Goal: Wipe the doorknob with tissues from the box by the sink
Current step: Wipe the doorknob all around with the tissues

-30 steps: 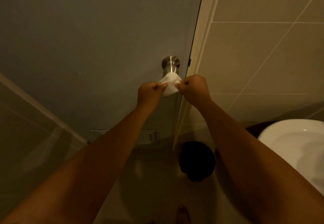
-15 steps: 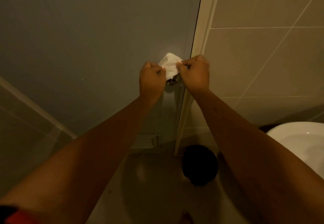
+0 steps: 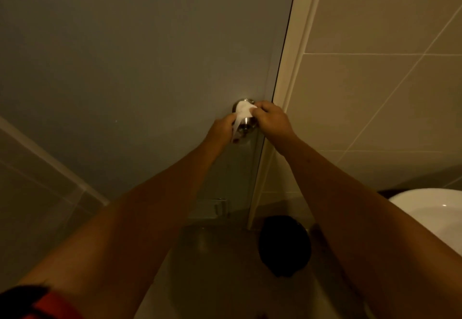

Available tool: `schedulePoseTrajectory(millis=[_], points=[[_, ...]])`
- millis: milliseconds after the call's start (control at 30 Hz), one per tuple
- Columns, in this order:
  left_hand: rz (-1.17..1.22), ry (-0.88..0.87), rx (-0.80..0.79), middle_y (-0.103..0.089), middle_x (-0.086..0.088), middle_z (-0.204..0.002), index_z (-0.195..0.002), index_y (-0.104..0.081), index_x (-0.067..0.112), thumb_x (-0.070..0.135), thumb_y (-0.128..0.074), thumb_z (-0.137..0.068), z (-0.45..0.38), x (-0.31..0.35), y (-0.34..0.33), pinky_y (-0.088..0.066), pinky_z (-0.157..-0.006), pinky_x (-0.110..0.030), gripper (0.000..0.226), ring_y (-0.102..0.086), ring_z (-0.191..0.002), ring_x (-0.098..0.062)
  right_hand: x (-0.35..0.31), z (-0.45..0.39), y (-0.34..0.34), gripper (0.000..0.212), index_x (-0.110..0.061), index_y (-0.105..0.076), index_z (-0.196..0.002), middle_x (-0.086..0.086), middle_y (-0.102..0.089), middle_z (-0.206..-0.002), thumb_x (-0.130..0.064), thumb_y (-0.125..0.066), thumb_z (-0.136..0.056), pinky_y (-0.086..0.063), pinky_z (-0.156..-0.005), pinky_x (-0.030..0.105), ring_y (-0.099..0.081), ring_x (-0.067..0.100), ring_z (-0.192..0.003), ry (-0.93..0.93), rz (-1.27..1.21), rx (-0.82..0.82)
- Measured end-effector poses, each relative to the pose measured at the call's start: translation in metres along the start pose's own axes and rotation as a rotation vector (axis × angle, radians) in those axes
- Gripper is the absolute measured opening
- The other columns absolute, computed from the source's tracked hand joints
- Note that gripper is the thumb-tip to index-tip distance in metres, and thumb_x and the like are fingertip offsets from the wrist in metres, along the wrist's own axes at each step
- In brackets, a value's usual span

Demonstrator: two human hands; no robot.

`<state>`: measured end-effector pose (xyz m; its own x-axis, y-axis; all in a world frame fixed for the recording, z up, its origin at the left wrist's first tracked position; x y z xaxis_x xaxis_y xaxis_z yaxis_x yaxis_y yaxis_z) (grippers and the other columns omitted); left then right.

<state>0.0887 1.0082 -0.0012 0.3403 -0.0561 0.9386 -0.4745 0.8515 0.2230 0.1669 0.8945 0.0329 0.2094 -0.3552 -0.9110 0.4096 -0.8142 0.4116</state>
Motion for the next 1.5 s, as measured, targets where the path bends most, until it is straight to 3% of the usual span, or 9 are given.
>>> schedulePoseTrajectory(millis=[100, 233, 367, 567, 733, 933, 1233, 1400, 1500], points=[[0.188, 0.146, 0.034, -0.061, -0.026, -0.125, -0.122, -0.058, 0.000, 0.019, -0.051, -0.095, -0.003, -0.012, -0.006, -0.057, -0.081, -0.043, 0.033, -0.065, -0.102, -0.037, 0.007, 0.002, -0.003, 0.019, -0.011, -0.065, -0.098, 0.002, -0.060, -0.088, -0.024, -0.051, -0.094, -0.043, -0.066, 0.025, -0.056, 0.017, -0.083, -0.018, -0.078, 0.007], [0.198, 0.042, 0.094, -0.062, -0.022, -0.117, -0.126, -0.056, 0.004, 0.033, -0.039, -0.100, 0.001, -0.012, -0.005, -0.056, -0.076, -0.039, 0.043, -0.065, -0.100, -0.037, 0.020, 0.005, -0.008, 0.019, -0.014, -0.064, -0.092, 0.006, -0.064, -0.091, -0.027, -0.051, -0.094, -0.045, -0.070, 0.027, -0.058, 0.017, -0.082, -0.047, -0.259, 0.001], [0.027, -0.107, 0.258, -0.065, -0.009, -0.095, -0.094, -0.066, 0.018, 0.037, -0.048, -0.094, 0.003, 0.004, 0.011, -0.054, -0.080, -0.044, 0.026, -0.064, -0.094, -0.030, 0.031, 0.008, -0.016, 0.016, -0.026, -0.062, -0.091, 0.009, -0.067, -0.102, -0.028, -0.048, -0.098, -0.049, -0.080, 0.032, -0.061, 0.020, -0.093, -0.060, -0.424, -0.027], [-0.121, -0.238, 0.302, -0.061, 0.003, -0.072, -0.084, -0.066, 0.017, 0.032, -0.048, -0.098, 0.011, 0.015, 0.014, -0.043, -0.064, -0.024, 0.027, -0.055, -0.069, -0.010, 0.036, 0.006, -0.017, 0.016, -0.018, -0.061, -0.094, -0.005, -0.062, -0.086, -0.022, -0.047, -0.099, -0.043, -0.068, 0.020, -0.057, 0.007, -0.078, -0.019, -0.487, -0.038], [0.020, 0.196, 0.330, -0.060, -0.001, -0.079, -0.092, -0.058, 0.015, 0.041, -0.042, -0.099, 0.005, -0.014, 0.006, -0.043, -0.051, -0.018, 0.031, -0.057, -0.067, -0.009, 0.018, 0.001, -0.009, 0.022, -0.013, -0.065, -0.099, -0.004, -0.061, -0.083, -0.024, -0.046, -0.100, -0.042, -0.059, 0.009, -0.056, -0.001, -0.071, 0.153, -0.237, 0.000], [-0.147, -0.184, 0.366, -0.066, -0.001, -0.076, -0.089, -0.071, 0.013, 0.037, -0.053, -0.095, 0.022, 0.021, 0.017, -0.046, -0.064, -0.018, 0.031, -0.059, -0.069, -0.007, 0.039, 0.013, -0.009, 0.023, -0.016, -0.058, -0.085, -0.011, -0.053, -0.070, -0.027, -0.046, -0.101, -0.038, -0.053, 0.008, -0.050, 0.001, -0.063, 0.074, -0.283, 0.080], [-0.214, -0.224, 0.267, -0.074, -0.008, -0.100, -0.109, -0.072, 0.009, 0.022, -0.067, -0.087, 0.034, 0.007, 0.023, -0.054, -0.084, -0.033, 0.026, -0.067, -0.091, -0.017, 0.038, 0.034, -0.017, 0.029, -0.009, -0.057, -0.115, 0.004, -0.067, -0.095, -0.031, -0.050, -0.099, -0.047, -0.065, 0.024, -0.062, 0.013, -0.079, 0.163, -0.168, 0.042], [-0.312, -0.305, 0.161, -0.063, -0.003, -0.123, -0.135, -0.054, 0.015, 0.016, -0.059, -0.092, 0.033, 0.019, 0.016, -0.046, -0.086, -0.006, 0.043, -0.058, -0.110, -0.009, 0.027, 0.027, -0.016, 0.038, -0.008, -0.050, -0.131, 0.012, -0.068, -0.112, -0.029, -0.049, -0.100, -0.054, -0.077, 0.034, -0.066, 0.024, -0.093, 0.281, 0.015, -0.040], [-0.379, -0.310, 0.178, -0.067, -0.008, -0.121, -0.131, -0.057, 0.012, 0.014, -0.060, -0.091, 0.033, 0.016, 0.017, -0.046, -0.084, -0.010, 0.040, -0.062, -0.108, -0.015, 0.026, 0.030, -0.016, 0.036, -0.005, -0.053, -0.129, 0.014, -0.068, -0.112, -0.026, -0.044, -0.102, -0.048, -0.077, 0.027, -0.065, 0.025, -0.095, 0.271, 0.040, -0.042]])
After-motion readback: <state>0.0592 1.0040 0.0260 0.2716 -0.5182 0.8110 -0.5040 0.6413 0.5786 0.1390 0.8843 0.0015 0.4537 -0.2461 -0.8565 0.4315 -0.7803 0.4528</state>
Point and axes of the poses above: each hand's wrist, its own z-axis away from the middle knuckle, its own y-axis out of the back of the hand, x = y × z, the point moved 9 cm from there along -z, towards the middle knuckle
